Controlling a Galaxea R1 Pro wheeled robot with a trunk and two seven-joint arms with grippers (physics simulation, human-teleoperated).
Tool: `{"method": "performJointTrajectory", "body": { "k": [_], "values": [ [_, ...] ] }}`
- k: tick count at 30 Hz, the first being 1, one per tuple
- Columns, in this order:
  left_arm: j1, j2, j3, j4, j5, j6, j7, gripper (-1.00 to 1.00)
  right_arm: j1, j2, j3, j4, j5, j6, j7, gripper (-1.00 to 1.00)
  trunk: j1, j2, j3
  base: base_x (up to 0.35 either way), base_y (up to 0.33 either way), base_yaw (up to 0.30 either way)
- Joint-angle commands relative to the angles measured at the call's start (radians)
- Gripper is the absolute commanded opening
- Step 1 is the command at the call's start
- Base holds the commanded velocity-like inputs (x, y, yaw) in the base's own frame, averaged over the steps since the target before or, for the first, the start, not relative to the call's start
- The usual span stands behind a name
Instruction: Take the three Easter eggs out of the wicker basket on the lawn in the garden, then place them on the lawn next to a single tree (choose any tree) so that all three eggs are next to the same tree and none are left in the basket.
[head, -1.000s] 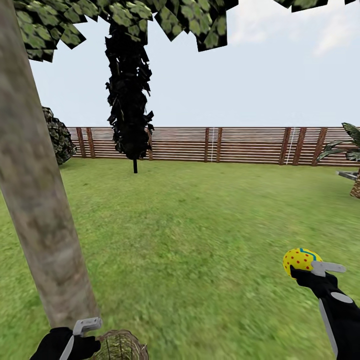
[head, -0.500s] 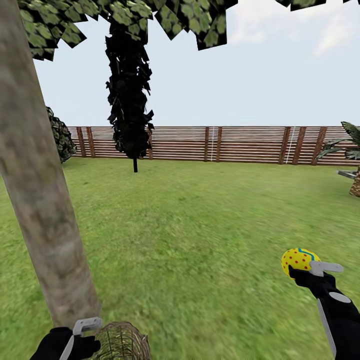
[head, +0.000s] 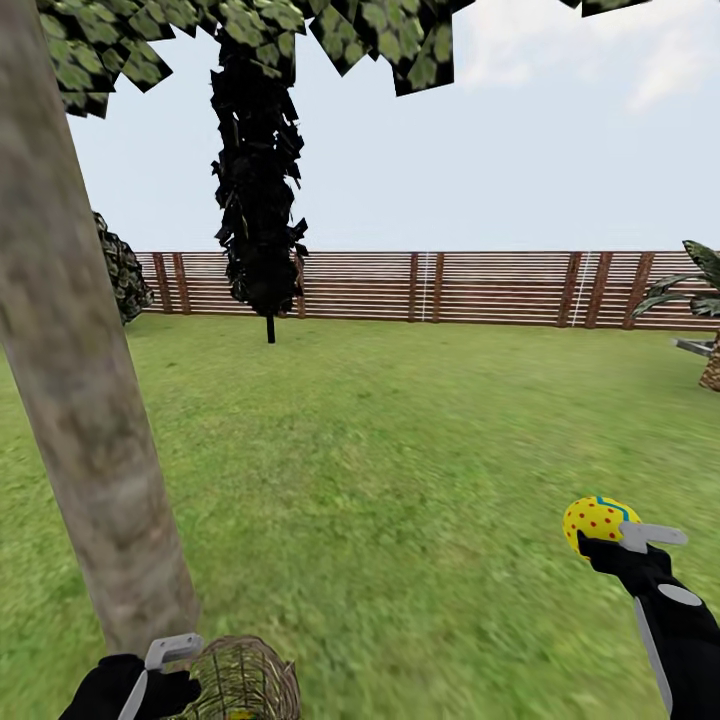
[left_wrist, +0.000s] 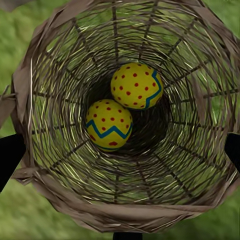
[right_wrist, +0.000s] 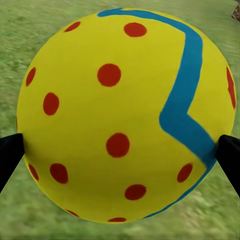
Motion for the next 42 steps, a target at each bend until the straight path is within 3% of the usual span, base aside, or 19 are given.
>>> {"method": "performJointTrajectory", "body": {
  "k": [1,11,14,16,18,21,29,33,42],
  "values": [
    [-0.001,0.0,0.002,-0.001,0.001,0.005,-0.003,1.0,-0.001,0.0,-0.003,-0.002,0.01,0.005,0.01,-1.0,0.004,-0.008,-0.004,0.0,0.0,0.0],
    [-0.001,0.011,-0.004,-0.001,-0.01,0.004,-0.008,1.0,-0.001,-0.001,-0.003,-0.002,0.01,0.005,0.01,-1.0,0.042,-0.078,-0.036,0.0,0.0,0.0],
    [-0.001,0.04,-0.01,-0.003,-0.014,0.003,-0.01,1.0,-0.001,-0.001,-0.003,-0.002,0.01,0.005,0.01,-1.0,0.054,-0.099,-0.045,0.0,0.0,0.0],
    [-0.001,0.043,-0.02,-0.01,-0.091,0.003,-0.011,1.0,-0.001,-0.001,-0.003,-0.002,0.01,0.005,0.01,-1.0,0.061,-0.113,-0.051,0.0,0.0,0.0],
    [-0.001,0.04,-0.041,-0.016,-0.197,0.003,-0.012,1.0,-0.001,-0.001,-0.003,-0.002,0.01,0.005,0.01,-1.0,0.069,-0.127,-0.058,0.0,0.0,0.0],
    [-0.001,0.04,-0.048,-0.026,-0.246,0.002,-0.014,1.0,-0.001,-0.001,-0.003,-0.002,0.01,0.005,0.011,-1.0,0.081,-0.148,-0.067,0.0,0.0,0.0],
    [-0.001,0.024,-0.048,-0.029,-0.245,0.001,-0.018,1.0,-0.001,0.0,-0.003,-0.002,0.01,0.007,0.011,-1.0,0.111,-0.204,-0.092,0.0,0.0,0.0],
    [-0.001,0.009,-0.049,-0.018,-0.251,0.003,-0.18,1.0,-0.001,0.002,-0.003,-0.002,0.011,0.007,0.011,-1.0,0.127,-0.232,-0.105,0.0,0.0,0.0],
    [-0.001,-0.03,-0.051,-0.024,-0.259,0.004,-0.195,1.0,-0.001,0.008,-0.003,-0.002,0.012,0.007,0.011,-1.0,0.161,-0.295,-0.133,0.0,0.0,0.0]
  ]
}}
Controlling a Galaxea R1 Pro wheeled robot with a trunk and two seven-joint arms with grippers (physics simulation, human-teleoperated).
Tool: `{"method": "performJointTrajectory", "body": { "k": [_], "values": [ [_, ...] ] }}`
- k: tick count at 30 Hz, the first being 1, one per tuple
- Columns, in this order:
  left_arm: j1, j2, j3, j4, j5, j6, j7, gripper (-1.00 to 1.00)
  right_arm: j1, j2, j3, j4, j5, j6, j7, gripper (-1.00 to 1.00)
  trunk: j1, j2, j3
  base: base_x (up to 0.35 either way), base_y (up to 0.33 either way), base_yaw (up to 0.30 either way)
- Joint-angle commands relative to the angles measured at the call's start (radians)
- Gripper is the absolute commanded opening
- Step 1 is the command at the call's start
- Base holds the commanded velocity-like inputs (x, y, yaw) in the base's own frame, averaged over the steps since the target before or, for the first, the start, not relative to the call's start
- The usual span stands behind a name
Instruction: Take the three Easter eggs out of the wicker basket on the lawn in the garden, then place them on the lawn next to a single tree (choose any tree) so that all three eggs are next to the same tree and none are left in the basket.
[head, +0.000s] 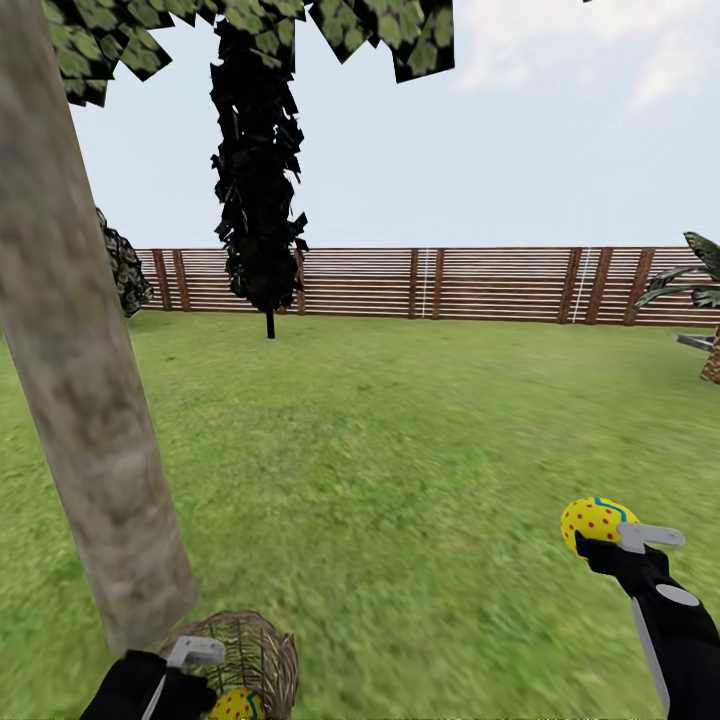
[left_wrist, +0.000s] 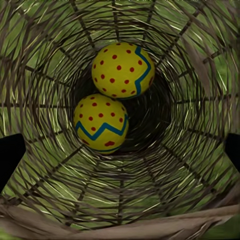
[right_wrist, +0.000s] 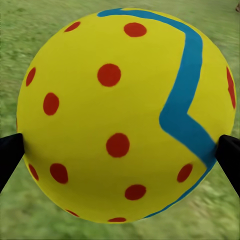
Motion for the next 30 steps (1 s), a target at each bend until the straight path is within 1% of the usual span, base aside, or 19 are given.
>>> {"method": "performJointTrajectory", "body": {
  "k": [1,11,24,27,30],
  "values": [
    [-0.001,0.0,0.002,-0.003,-0.011,0.003,-0.009,1.0,-0.001,0.0,-0.002,-0.002,0.01,0.005,0.01,-1.0,0.004,-0.008,-0.004,0.0,0.0,0.0],
    [-0.001,0.009,0.005,-0.008,-0.011,0.003,-0.009,1.0,-0.001,0.0,-0.002,-0.002,0.01,0.005,0.01,-1.0,0.042,-0.078,-0.036,0.0,0.0,0.0],
    [-0.001,0.008,0.005,-0.023,-0.011,0.003,-0.01,1.0,-0.001,0.0,-0.002,-0.002,0.01,0.005,0.009,-1.0,0.092,-0.169,-0.076,0.0,0.0,0.0],
    [-0.001,0.009,0.005,-0.053,-0.011,0.004,-0.01,1.0,-0.001,0.0,-0.002,-0.002,0.01,0.005,0.009,-1.0,0.103,-0.19,-0.086,0.0,0.0,0.0],
    [-0.001,0.008,0.005,-0.06,-0.011,0.004,-0.009,1.0,-0.001,0.0,-0.002,-0.002,0.01,0.005,0.009,-1.0,0.115,-0.211,-0.095,0.0,0.0,0.0]
  ]
}}
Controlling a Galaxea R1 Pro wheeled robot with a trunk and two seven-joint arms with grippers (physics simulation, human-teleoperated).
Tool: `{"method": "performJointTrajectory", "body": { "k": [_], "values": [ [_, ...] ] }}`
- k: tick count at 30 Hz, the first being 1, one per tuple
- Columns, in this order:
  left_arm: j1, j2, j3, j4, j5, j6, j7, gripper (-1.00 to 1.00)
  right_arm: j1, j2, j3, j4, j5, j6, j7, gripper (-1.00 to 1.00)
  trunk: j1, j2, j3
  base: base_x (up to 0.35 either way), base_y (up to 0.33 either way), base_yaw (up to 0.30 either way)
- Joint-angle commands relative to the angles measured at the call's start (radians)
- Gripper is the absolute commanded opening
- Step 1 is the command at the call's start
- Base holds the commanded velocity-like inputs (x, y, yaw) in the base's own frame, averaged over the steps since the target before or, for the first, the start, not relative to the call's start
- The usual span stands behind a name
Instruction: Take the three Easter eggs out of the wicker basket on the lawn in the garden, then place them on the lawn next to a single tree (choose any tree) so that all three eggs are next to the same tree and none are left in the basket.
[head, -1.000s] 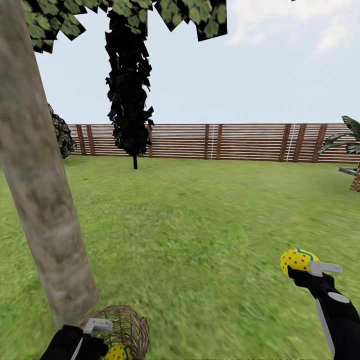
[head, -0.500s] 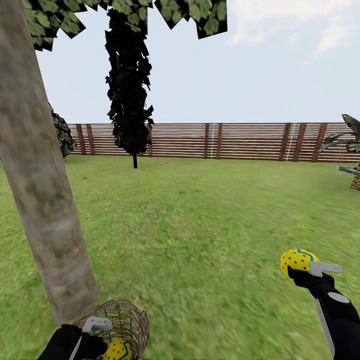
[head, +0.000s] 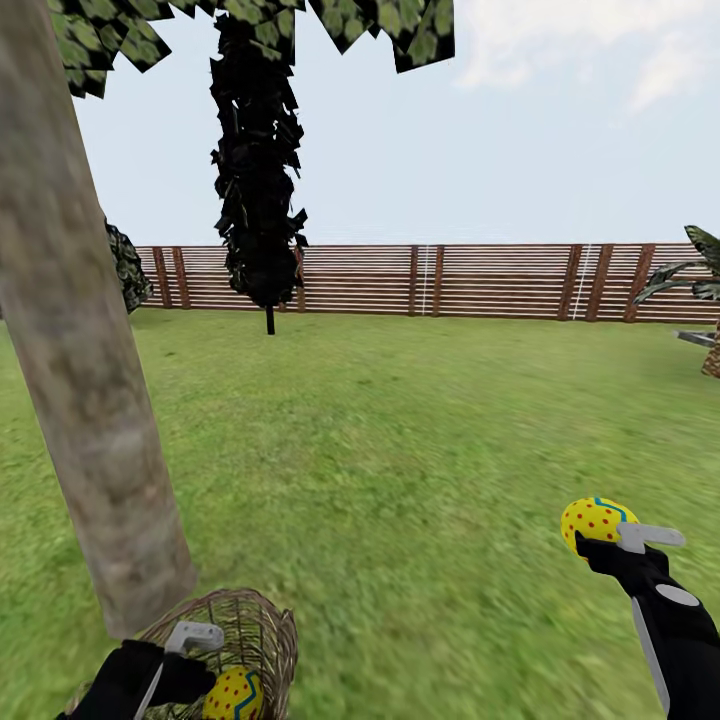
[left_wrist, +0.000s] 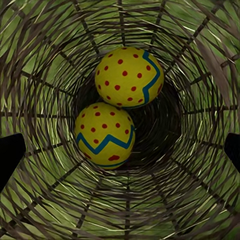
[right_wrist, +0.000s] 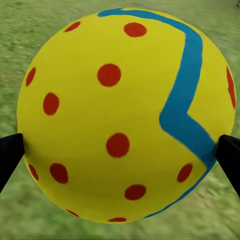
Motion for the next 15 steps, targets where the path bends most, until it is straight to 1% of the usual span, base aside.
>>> {"method": "performJointTrajectory", "body": {
  "k": [1,4,10,12,13,15],
  "values": [
    [-0.001,0.0,0.002,-0.005,-0.011,0.003,-0.009,1.0,-0.001,0.001,-0.002,-0.002,0.01,0.005,0.01,-1.0,0.004,-0.008,-0.004,0.0,0.0,0.0],
    [-0.001,0.001,0.003,-0.023,-0.011,0.003,-0.01,1.0,-0.001,0.001,-0.002,-0.002,0.01,0.005,0.01,-1.0,0.015,-0.029,-0.014,0.0,0.0,0.0],
    [-0.001,0.001,0.005,-0.02,-0.011,0.004,-0.01,1.0,-0.001,0.002,-0.002,-0.002,0.01,0.005,0.01,-1.0,0.038,-0.071,-0.033,0.0,0.0,0.0],
    [-0.001,0.002,0.006,-0.011,-0.012,0.004,-0.009,1.0,-0.001,0.008,-0.001,-0.002,0.01,0.005,0.01,-1.0,0.046,-0.085,-0.039,0.0,0.0,0.0],
    [-0.001,0.002,0.006,-0.01,-0.011,0.004,-0.008,1.0,-0.001,0.018,-0.002,-0.002,0.026,0.004,0.01,-1.0,0.05,-0.092,-0.042,0.0,0.0,0.0],
    [-0.001,0.001,0.006,-0.007,-0.011,0.004,-0.008,1.0,-0.001,0.024,-0.002,-0.002,0.075,0.003,0.011,-1.0,0.057,-0.106,-0.048,0.0,0.0,0.0]
  ]
}}
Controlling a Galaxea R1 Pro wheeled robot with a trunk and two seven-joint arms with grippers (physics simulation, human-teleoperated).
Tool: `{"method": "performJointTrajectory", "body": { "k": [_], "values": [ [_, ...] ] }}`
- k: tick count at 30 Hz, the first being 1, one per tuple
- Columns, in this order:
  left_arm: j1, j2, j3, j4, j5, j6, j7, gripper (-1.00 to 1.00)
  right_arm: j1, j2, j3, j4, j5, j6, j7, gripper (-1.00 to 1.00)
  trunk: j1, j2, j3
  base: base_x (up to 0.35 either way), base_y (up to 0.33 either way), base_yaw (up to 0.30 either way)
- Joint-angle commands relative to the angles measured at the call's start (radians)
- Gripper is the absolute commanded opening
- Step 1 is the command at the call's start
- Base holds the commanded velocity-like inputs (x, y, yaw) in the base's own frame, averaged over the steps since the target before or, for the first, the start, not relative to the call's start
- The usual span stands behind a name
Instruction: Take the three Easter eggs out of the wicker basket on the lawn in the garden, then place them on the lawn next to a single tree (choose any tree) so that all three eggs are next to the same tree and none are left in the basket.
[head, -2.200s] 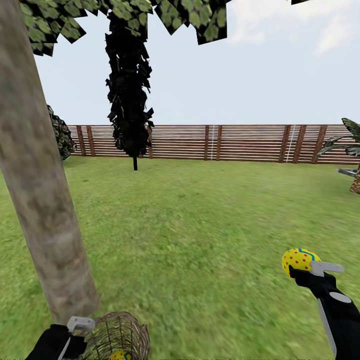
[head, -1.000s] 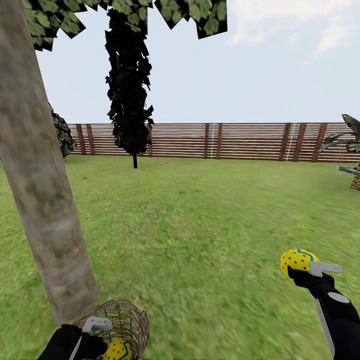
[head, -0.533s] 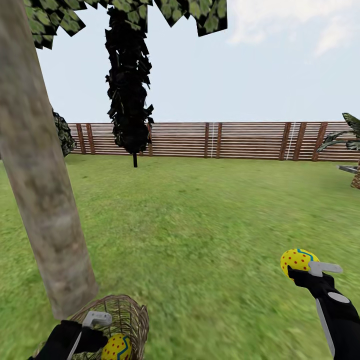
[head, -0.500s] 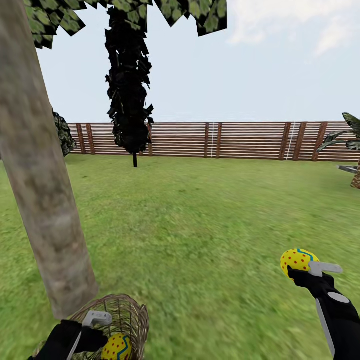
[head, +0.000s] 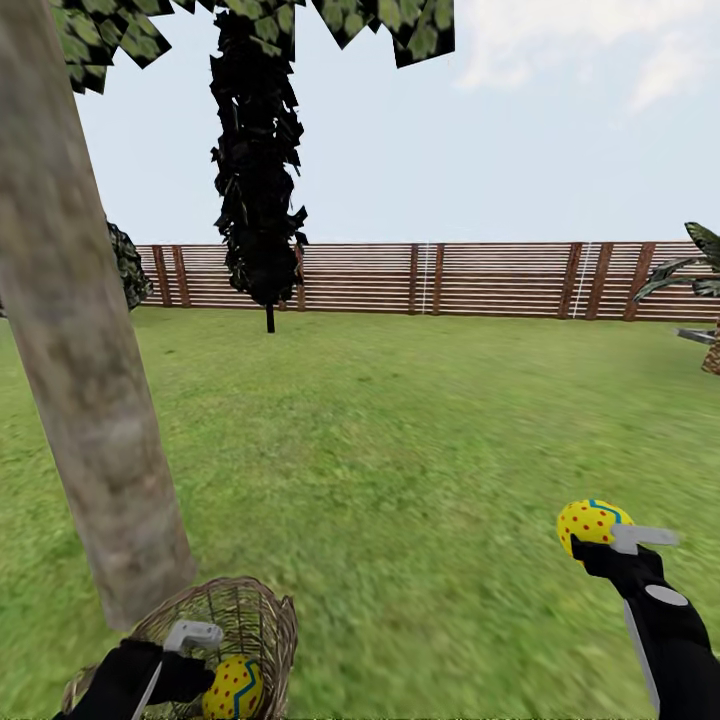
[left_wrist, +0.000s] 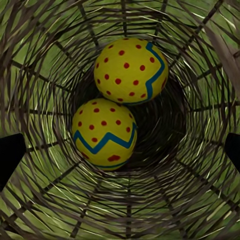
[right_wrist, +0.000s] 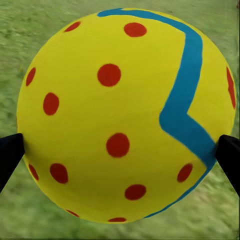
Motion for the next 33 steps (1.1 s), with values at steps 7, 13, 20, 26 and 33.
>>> {"method": "performJointTrajectory", "body": {
  "k": [7,13,20,26,33],
  "values": [
    [-0.001,0.001,0.005,0.001,-0.01,0.003,-0.009,1.0,-0.001,0.002,-0.002,-0.002,0.025,0.007,0.014,-1.0,0.027,-0.05,-0.023,0.0,0.0,0.0],
    [-0.001,0.001,0.005,0.0,-0.01,0.003,-0.009,1.0,-0.001,0.007,-0.003,-0.002,0.024,0.005,0.015,-1.0,0.05,-0.092,-0.042,0.0,0.0,0.0],
    [-0.001,-0.001,0.004,0.002,-0.01,0.003,-0.009,1.0,-0.001,0.013,-0.003,-0.002,0.026,0.004,0.014,-1.0,0.077,-0.141,-0.064,0.0,0.0,0.0],
    [-0.001,0.001,0.003,0.026,-0.011,0.001,-0.009,1.0,-0.001,0.014,-0.003,-0.002,0.026,0.001,0.014,-1.0,0.1,-0.183,-0.083,0.0,0.0,0.0],
    [-0.001,0.014,0.007,0.014,-0.01,0.001,-0.01,1.0,-0.001,0.021,-0.003,-0.002,0.026,0.0,0.013,-1.0,0.11,-0.198,-0.108,0.0,0.0,0.0]
  ]
}}
